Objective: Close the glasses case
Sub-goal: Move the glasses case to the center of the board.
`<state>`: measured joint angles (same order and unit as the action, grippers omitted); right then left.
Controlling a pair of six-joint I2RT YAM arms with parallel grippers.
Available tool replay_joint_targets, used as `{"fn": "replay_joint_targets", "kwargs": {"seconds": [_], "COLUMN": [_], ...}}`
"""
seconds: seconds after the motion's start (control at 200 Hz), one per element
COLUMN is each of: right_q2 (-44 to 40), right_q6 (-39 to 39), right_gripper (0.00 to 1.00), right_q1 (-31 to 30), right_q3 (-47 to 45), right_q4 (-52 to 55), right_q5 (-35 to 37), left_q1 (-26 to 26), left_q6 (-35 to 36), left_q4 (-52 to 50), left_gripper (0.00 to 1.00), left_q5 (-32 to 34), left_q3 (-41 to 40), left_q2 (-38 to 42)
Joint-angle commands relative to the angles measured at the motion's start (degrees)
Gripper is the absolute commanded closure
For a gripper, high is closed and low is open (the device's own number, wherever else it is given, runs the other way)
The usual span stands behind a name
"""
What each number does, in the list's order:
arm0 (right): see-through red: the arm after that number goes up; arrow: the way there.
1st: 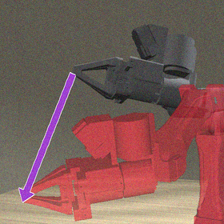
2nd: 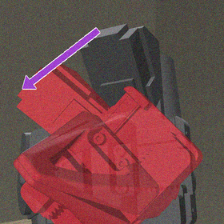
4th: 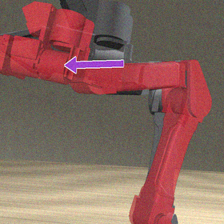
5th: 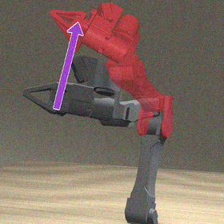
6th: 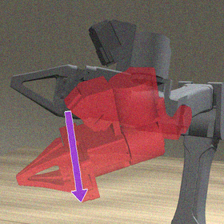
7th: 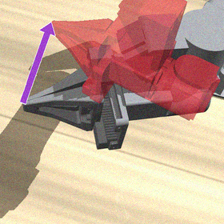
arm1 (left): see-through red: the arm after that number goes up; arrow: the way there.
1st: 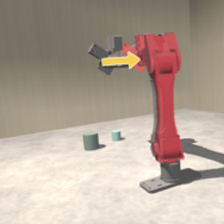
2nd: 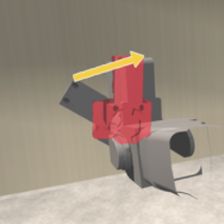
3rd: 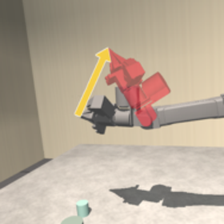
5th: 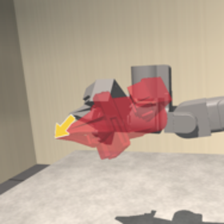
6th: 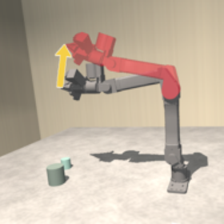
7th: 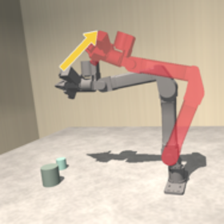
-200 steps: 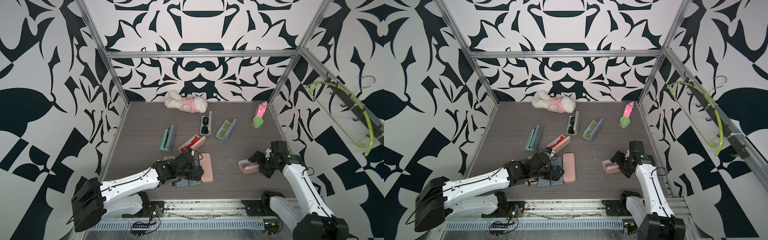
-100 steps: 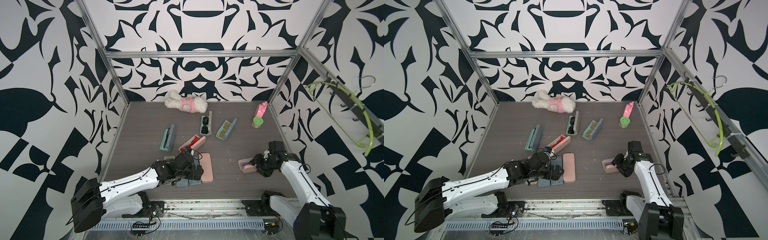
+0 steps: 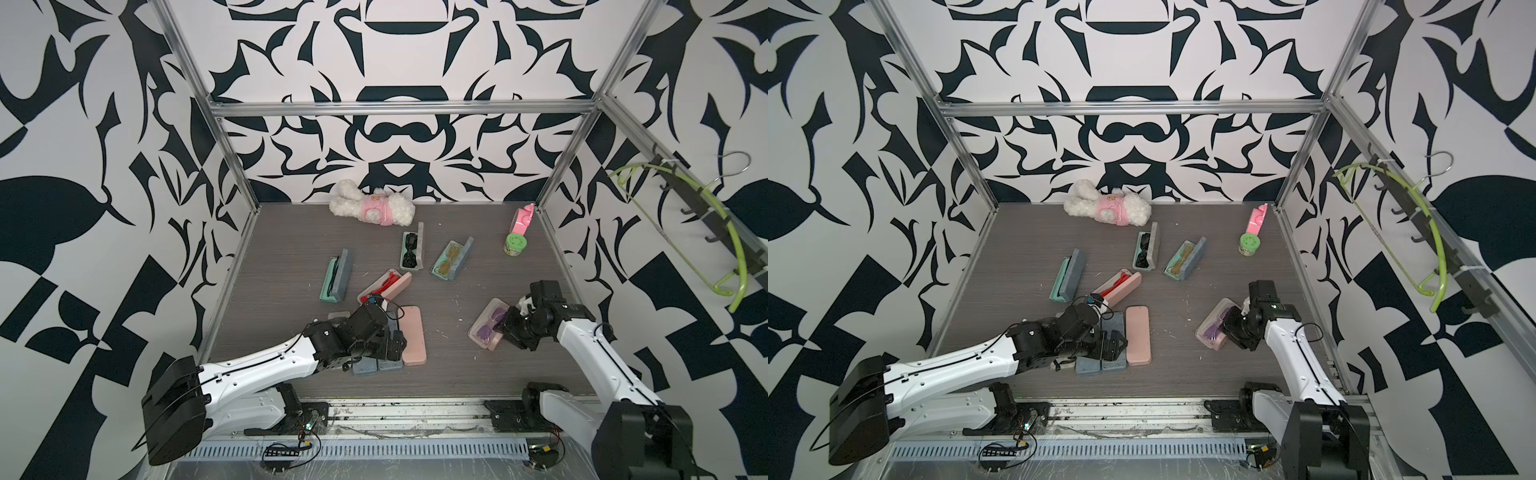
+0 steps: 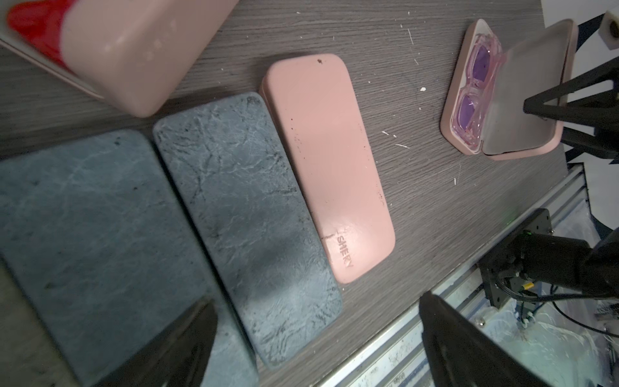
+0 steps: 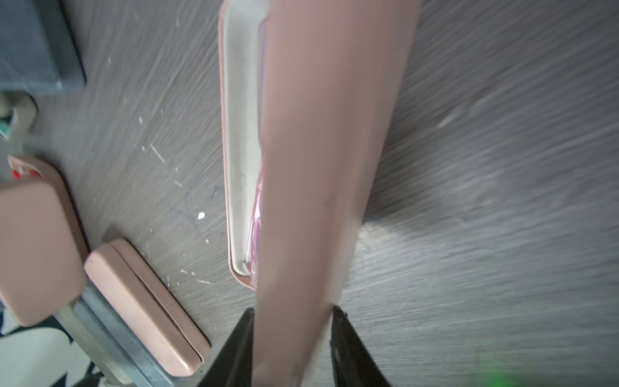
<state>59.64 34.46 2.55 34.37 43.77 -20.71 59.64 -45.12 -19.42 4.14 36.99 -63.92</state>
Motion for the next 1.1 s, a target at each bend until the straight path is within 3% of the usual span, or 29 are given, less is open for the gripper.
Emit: {"fn": "replay_joint_targets", "kwargs": {"seconds": [0.0,0.24,1.095], "right_q2": [0.93,4.54,12.11], "right_q6": [-0.8,-0.89,2.24], "right_gripper": [0.63,0.67,0.75], "right_q1": [-3.32,-11.76,-30.82], "right_q3": [2.34,6.47,12.85], "right_q4": [0.44,2.3,2.11], "right_q5": [0.63,5.21,11.88], "left_q1": [-0.22,-0.31,-0.53], "left_q6": [0.85,1.0,0.83], "left_q4": [-2.12,-2.75,-3.55], "left_gripper": [0.0,0.01,0.01], "left_q5": [-0.23,-0.07,0.08], "left_q3": [1.24,1.29,1.56], "left_q2": [-0.09,0.3,0.22]}}
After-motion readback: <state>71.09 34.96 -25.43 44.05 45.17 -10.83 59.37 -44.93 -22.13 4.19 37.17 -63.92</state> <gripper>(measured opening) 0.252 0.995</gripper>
